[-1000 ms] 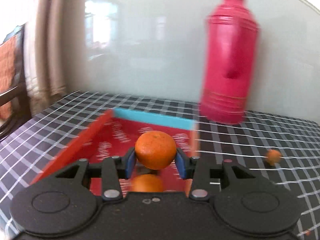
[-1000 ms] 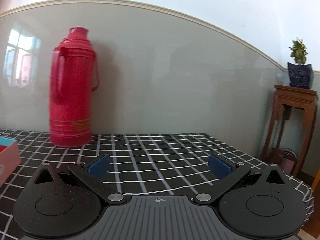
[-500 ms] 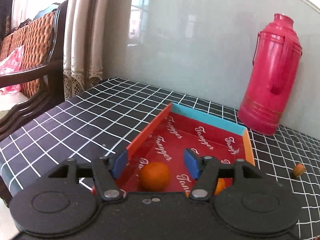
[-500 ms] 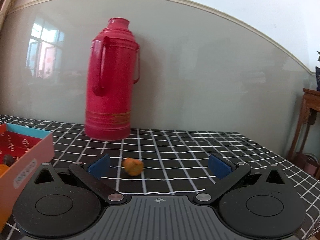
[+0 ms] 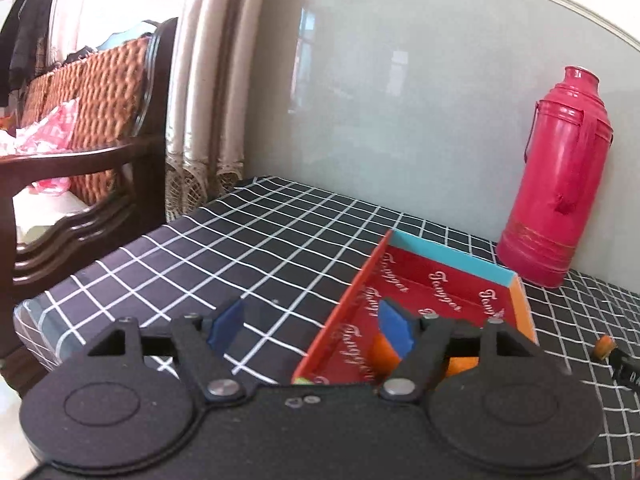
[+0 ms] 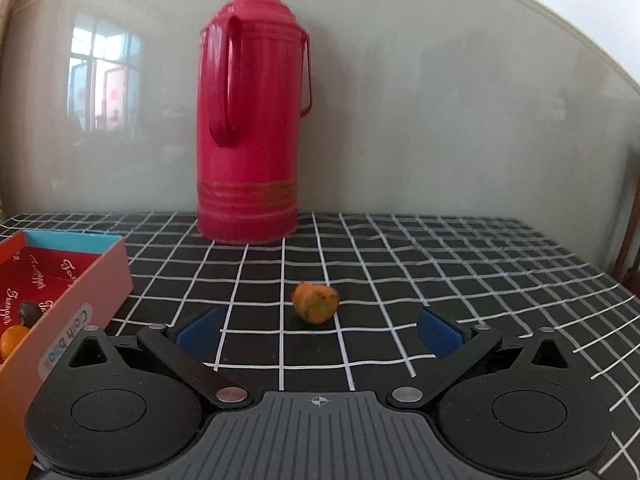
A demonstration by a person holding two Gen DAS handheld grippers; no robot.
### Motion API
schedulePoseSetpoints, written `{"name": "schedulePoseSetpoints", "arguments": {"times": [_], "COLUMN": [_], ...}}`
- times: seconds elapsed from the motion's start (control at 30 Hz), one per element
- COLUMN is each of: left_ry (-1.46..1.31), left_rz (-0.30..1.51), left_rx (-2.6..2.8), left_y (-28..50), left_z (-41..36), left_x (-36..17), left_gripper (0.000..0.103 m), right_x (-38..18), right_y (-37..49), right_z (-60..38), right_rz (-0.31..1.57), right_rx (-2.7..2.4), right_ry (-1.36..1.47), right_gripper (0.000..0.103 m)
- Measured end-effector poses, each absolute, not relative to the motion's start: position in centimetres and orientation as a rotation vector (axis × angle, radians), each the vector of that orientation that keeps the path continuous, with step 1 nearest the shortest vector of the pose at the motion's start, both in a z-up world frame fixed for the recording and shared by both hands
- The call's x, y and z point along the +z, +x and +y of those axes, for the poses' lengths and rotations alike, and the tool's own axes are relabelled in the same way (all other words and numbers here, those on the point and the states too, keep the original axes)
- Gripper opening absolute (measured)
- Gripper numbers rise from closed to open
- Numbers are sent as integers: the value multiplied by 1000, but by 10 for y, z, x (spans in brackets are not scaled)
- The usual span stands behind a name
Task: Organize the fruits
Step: 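Reach the right gripper to the orange carrot piece and close on it, then carry the carrot piece with the right gripper into the box and release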
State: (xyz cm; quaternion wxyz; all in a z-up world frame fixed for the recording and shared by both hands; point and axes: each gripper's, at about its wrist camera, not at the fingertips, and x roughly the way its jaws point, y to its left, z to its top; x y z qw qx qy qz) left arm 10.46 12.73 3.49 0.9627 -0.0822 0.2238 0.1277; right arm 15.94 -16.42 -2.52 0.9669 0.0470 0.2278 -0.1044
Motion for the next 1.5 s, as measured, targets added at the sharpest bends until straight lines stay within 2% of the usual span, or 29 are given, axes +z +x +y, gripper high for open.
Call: {"name": "schedulePoseSetpoints", "arguments": {"times": [0.47, 0.53, 0.67, 0.77, 0.83, 1.13, 1.5], "left_ry": [-173, -181, -200, -200, -197, -199, -199], "left_rz": [413, 408, 405, 409, 418, 429, 438], "left_rx": [377, 401, 445, 465, 473, 504, 515], "left_y": [84, 81, 76, 73, 72, 65, 59], "left_z": [154, 160, 169, 174, 176, 187, 192], "left_x": [31, 30, 30, 29, 27, 24, 24], "left_gripper": [74, 76, 77, 78, 78, 78, 78], "right_x": [-37, -38, -47, -49, -49, -42, -5], "right_y": [215, 227, 249, 254, 254, 245, 199], "right_z": [-174, -177, -184, -182, -180, -161, -109], "right_rz": [576, 600, 661, 663, 655, 624, 469], "right_rx": [-217, -210, -204, -202, -193, -110, 227], "right_ry": [147, 144, 164, 149, 136, 127, 144], "right_gripper": [100, 76, 72, 55, 36, 36, 36]}}
